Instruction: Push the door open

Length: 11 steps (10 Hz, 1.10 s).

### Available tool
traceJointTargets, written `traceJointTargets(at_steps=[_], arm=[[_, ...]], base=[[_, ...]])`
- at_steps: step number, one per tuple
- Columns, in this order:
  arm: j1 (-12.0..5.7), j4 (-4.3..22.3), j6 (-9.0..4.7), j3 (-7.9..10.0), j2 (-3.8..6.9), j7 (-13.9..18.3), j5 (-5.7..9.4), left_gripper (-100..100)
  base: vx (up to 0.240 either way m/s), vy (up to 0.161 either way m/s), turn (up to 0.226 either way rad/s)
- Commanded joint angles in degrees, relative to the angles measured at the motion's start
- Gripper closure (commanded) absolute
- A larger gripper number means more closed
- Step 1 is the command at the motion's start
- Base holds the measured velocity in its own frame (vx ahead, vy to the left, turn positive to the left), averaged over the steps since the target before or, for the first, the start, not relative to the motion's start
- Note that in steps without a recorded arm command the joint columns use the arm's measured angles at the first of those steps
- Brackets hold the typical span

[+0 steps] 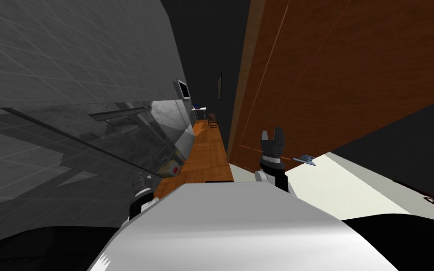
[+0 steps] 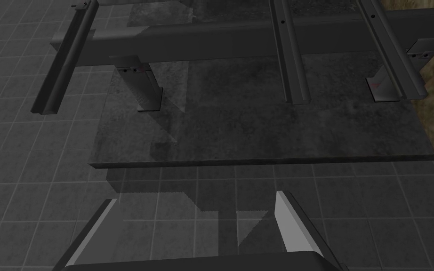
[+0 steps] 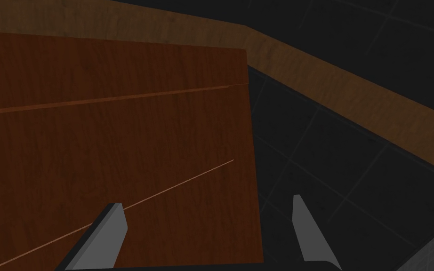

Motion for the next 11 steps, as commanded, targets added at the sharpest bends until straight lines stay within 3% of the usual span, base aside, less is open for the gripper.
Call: traceJointTargets(at_steps=[1, 7, 8, 10, 11], arm=[[0.01, 0.0, 0.01, 0.0, -0.01, 0.0, 0.02, -100], [0.01, 0.0, 0.01, 0.0, -0.01, 0.0, 0.02, -100], [-0.47, 0.7, 1.67, -0.42, 0.03, -0.2, 0.04, -100], [-0.84, 1.3, 2.97, -0.75, 0.06, -0.4, 0.06, -100], [-0.84, 1.3, 2.97, -0.75, 0.06, -0.4, 0.06, -100]], base=[[-0.01, 0.004, 0.033], [-0.002, 0.001, 0.006], [0.03, -0.012, -0.098], [0.03, -0.012, -0.098], [0.012, -0.005, -0.041]])
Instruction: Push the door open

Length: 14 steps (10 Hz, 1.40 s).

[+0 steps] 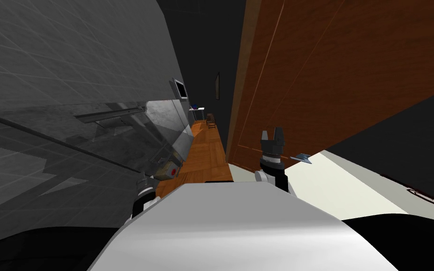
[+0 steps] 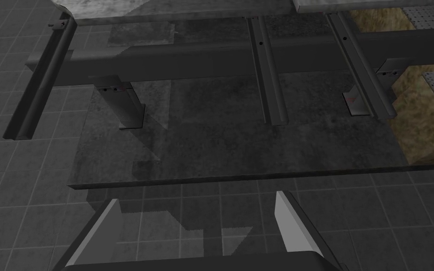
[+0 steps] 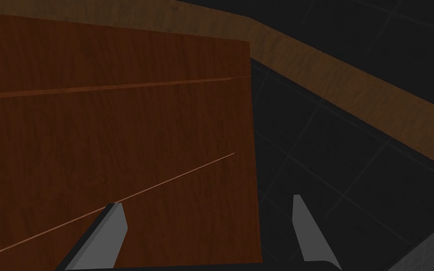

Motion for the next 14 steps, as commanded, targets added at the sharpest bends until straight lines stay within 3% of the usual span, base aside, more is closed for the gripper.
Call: traceJointTargets(at_steps=[1, 8, 14], arm=[[-0.02, 0.0, 0.26, 0.0, 0.06, 0.0, 0.02, -100], [-0.02, 0.0, 0.26, 0.0, 0.06, 0.0, 0.02, -100], [-0.66, 0.4, -0.46, -3.0, -0.23, 1.0, -2.33, -100]], base=[[-0.004, 0.002, 0.013], [-0.001, 0.0, 0.003], [0.075, -0.031, -0.258]])
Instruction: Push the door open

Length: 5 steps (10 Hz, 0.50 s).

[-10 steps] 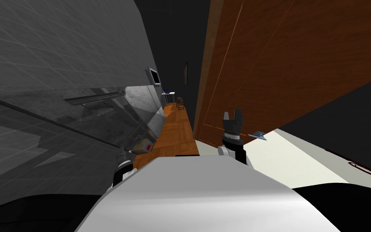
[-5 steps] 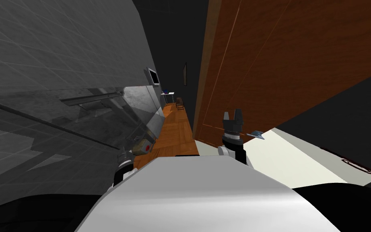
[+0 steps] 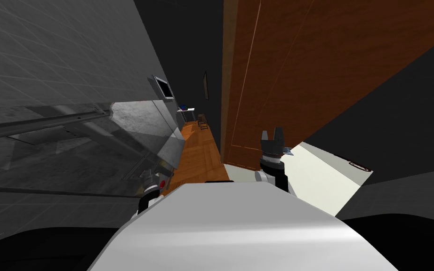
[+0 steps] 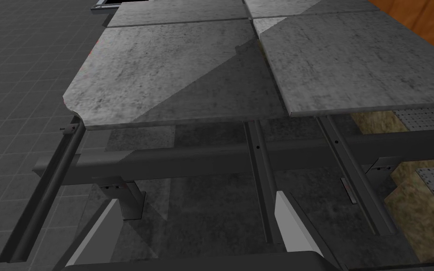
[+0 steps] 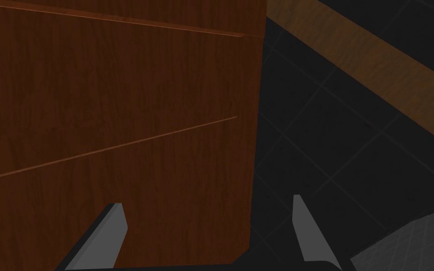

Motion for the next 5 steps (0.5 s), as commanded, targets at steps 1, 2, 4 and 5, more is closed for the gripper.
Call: traceJointTargets(at_steps=[1, 2, 4, 5], arm=[[-0.1, -0.2, 0.12, -0.38, -0.14, 0.0, -0.34, -100], [-0.1, -0.2, 0.12, -0.38, -0.14, 0.0, -0.34, -100], [-0.1, -0.2, 0.12, -0.38, -0.14, 0.0, -0.34, -100], [-0.1, -0.2, 0.12, -0.38, -0.14, 0.0, -0.34, -100]], base=[[0.026, -0.01, -0.086], [0.014, -0.006, -0.047], [-0.004, 0.001, 0.013], [0.011, -0.004, -0.035]])
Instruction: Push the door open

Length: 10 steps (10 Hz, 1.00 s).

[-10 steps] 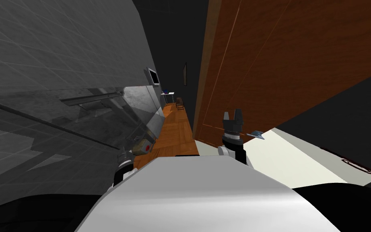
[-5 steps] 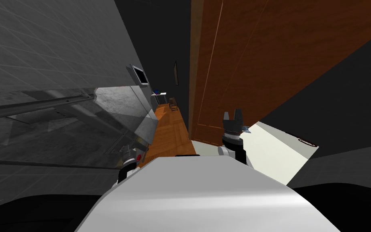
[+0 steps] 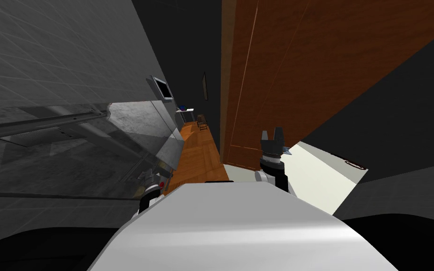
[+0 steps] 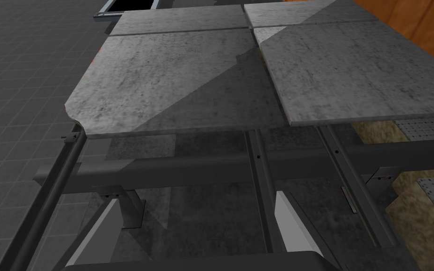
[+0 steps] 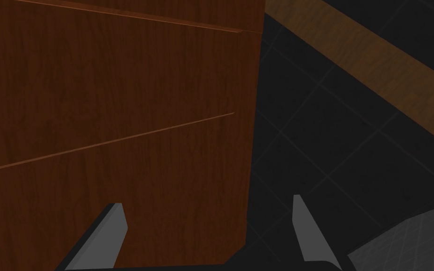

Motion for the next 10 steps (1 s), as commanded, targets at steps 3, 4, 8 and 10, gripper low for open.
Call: traceJointTargets(at_steps=[3, 4, 8, 10], arm=[[-0.06, 0.0, -0.06, -0.25, -0.02, 0.1, -0.19, -100], [-0.06, 0.0, -0.06, -0.25, -0.02, 0.1, -0.19, -100], [-0.06, 0.0, -0.06, -0.25, -0.02, 0.1, -0.19, -100], [-0.06, 0.0, -0.06, -0.25, -0.02, 0.1, -0.19, -100]], base=[[0.009, -0.003, -0.029], [0.006, -0.002, -0.02], [-0.001, 0.0, 0.004], [0.0, 0.0, 0.0]])
